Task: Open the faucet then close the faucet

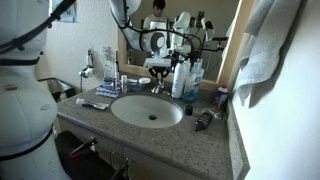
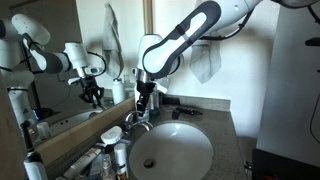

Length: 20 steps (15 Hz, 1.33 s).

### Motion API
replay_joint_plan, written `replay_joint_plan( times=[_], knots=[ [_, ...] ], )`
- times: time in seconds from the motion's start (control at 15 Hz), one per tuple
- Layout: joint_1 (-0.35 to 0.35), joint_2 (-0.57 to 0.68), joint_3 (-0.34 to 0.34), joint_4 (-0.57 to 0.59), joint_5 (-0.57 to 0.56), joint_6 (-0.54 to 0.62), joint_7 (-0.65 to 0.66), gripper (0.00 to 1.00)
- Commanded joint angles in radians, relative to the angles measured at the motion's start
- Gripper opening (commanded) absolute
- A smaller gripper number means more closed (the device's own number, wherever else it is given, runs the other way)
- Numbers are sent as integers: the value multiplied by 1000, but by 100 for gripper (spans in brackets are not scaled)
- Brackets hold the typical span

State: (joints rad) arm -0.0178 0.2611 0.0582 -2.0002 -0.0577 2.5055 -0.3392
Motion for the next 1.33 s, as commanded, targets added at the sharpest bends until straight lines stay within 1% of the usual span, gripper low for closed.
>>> replay_joint_plan(
  times=[0.0, 0.27, 0.53, 0.6, 0.67, 0.73, 0.93, 1.07, 1.2, 1.27],
  knots=[
    [-25, -17, 13, -43, 54, -47, -62, 8],
    [-31, -13, 16, -40, 87, -49, -91, 8],
    [-28, -12, 13, -36, 84, -47, -84, 9],
    [-26, -12, 11, -33, 78, -52, -81, 55],
    [-29, -14, 15, -33, 88, -45, -89, 57],
    [-29, -16, 14, -38, 88, -48, -86, 62],
    [-30, -29, 11, -59, 91, 1, -71, 86],
    [-31, -35, 10, -63, 92, 27, -68, 99],
    [-31, -46, 10, -65, 89, 41, -67, 100],
    [-24, -53, 2, -66, 68, 45, -48, 100]
  ],
)
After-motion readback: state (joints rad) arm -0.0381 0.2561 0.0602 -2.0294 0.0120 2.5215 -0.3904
